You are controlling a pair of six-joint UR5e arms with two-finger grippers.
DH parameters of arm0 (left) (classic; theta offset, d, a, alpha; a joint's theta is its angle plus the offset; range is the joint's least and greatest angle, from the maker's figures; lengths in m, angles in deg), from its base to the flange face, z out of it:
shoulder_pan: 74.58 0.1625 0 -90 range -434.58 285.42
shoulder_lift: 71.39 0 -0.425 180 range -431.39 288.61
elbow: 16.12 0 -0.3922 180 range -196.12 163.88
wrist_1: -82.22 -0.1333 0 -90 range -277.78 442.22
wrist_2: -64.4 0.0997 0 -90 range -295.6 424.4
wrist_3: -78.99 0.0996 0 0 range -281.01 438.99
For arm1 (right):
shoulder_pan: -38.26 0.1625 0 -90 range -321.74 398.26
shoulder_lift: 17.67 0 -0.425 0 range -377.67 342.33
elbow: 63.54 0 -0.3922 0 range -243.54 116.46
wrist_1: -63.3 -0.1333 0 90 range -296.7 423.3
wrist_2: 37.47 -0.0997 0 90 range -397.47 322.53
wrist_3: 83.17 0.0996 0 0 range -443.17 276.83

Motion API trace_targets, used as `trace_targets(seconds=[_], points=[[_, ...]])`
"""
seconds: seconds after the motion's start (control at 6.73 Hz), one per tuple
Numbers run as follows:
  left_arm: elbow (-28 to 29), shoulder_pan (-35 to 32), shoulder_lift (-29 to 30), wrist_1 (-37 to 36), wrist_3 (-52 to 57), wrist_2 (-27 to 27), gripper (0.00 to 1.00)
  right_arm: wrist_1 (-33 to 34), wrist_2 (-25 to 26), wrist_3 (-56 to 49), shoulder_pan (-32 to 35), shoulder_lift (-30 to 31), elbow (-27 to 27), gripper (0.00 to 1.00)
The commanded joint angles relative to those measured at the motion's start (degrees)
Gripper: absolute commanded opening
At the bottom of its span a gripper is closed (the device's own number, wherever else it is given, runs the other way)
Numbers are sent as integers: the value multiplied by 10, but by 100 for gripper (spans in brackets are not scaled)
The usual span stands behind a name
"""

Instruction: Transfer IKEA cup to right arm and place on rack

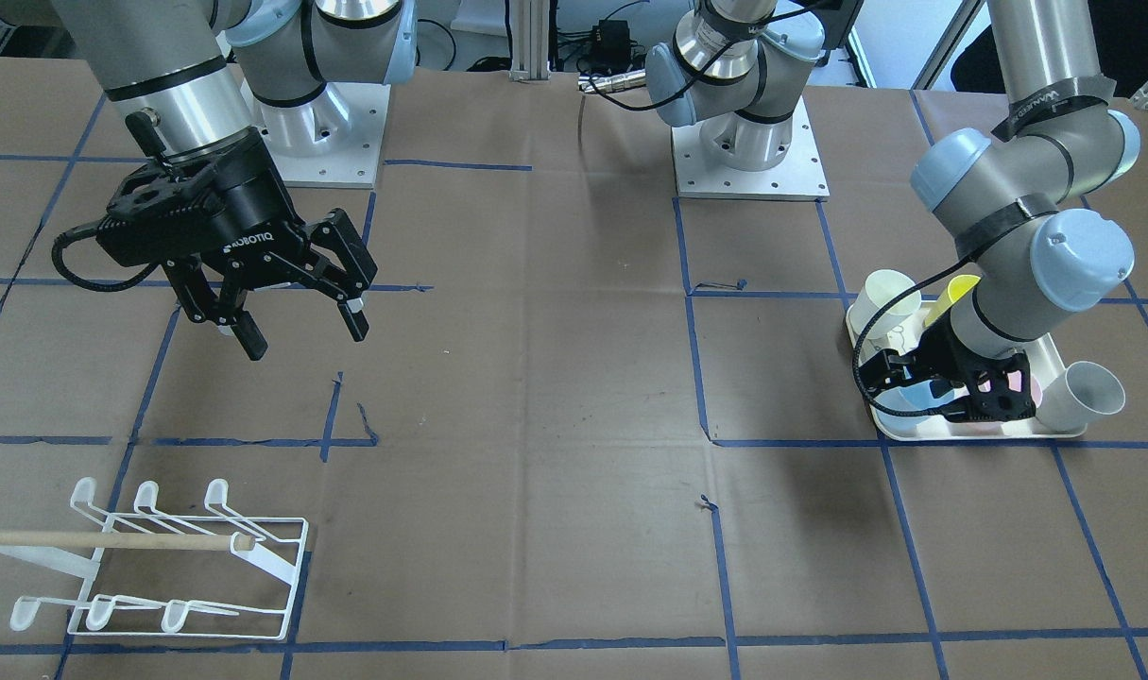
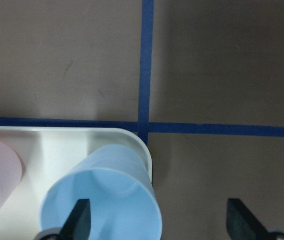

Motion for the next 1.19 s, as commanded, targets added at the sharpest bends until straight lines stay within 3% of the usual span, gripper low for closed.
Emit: trace_targets(seconds=[0.0, 0.3, 0.45, 0.74, 1.04], points=[[0, 0, 0, 0, 0, 3, 55, 147, -58, 78, 0, 4, -59, 100], [-1, 4, 1, 7, -1, 8, 14, 291, -126, 178, 0, 3, -118, 100], [-1, 5, 0, 9, -2, 15, 2, 365, -159, 284, -1, 3, -136, 100], [5, 5, -10, 13, -2, 17, 0, 452, -171, 400, -3, 4, -157, 100], [25, 4, -59, 77, -4, 22, 0, 582, -175, 533, 0, 8, -218, 100]])
